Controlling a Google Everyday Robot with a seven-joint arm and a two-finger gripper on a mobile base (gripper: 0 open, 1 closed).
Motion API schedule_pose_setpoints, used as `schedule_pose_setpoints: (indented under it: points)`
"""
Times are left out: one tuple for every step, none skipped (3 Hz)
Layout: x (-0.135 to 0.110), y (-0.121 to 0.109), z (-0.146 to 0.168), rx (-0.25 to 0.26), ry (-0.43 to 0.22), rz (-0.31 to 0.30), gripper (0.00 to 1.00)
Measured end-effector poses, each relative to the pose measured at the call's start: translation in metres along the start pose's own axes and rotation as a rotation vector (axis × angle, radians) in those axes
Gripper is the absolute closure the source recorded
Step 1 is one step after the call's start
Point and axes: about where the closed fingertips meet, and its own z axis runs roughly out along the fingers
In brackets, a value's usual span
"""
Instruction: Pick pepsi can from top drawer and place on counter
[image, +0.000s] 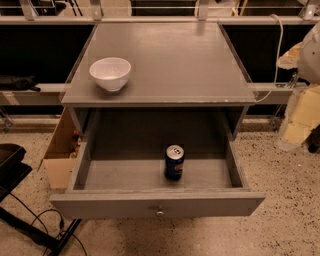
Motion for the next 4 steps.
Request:
schedule_pose_setpoints:
  points:
    - [0.0, 0.0, 0.0, 0.0, 0.0, 0.0, 0.0]
    - [0.001, 0.001, 0.013, -0.002, -0.046, 0.005, 0.0]
    - [0.011, 0.02, 0.08, -0.066, -0.206, 0.007, 0.0]
    - [0.001, 0.017, 0.138, -0.061, -0.433, 0.011, 0.0]
